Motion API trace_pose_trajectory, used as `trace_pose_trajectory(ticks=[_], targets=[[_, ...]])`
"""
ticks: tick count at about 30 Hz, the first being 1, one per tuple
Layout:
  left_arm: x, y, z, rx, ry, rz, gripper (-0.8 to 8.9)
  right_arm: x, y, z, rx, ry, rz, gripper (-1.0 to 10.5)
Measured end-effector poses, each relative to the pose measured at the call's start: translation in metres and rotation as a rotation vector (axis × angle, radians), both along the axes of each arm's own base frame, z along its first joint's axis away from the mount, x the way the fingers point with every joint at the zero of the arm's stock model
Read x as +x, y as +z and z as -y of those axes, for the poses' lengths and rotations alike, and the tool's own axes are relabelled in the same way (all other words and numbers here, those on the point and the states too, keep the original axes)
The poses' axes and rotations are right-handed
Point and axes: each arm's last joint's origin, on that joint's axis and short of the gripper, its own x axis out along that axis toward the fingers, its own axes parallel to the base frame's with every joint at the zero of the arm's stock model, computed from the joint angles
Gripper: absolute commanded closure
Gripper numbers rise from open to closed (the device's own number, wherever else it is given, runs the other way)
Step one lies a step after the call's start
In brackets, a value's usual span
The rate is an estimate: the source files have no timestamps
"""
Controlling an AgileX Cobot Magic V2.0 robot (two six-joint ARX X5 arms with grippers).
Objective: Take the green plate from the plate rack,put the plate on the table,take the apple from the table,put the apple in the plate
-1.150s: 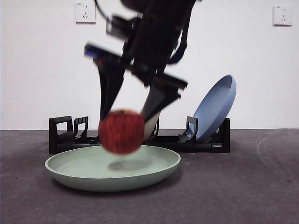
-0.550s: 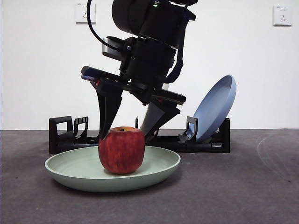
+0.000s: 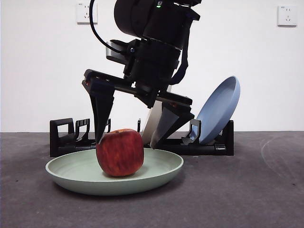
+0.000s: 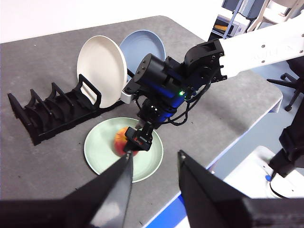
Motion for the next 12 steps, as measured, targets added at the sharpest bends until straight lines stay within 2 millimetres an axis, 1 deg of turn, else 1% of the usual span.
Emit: trace_pose_trajectory(ticks=[4, 6, 8, 12], targets=[[0.000, 0.000, 0.000, -0.002, -0.007, -0.003, 6.57, 0.001, 0.011, -0.001, -0.014, 0.000, -0.012, 3.8], [0.000, 0.000, 0.000, -0.001, -0.007, -0.003, 6.57, 0.003, 0.024, -0.003, -0.015, 0.001, -0.014, 3.8], [0.000, 0.000, 0.000, -0.002, -0.007, -0.003, 6.57, 0.005, 0.042, -0.005, -0.015, 0.008, -0.009, 3.8], [0.000, 0.000, 0.000, -0.001, -0.007, -0.003, 6.57, 0.003, 0.089, -0.003, -0.033, 0.056, 0.007, 3.8]])
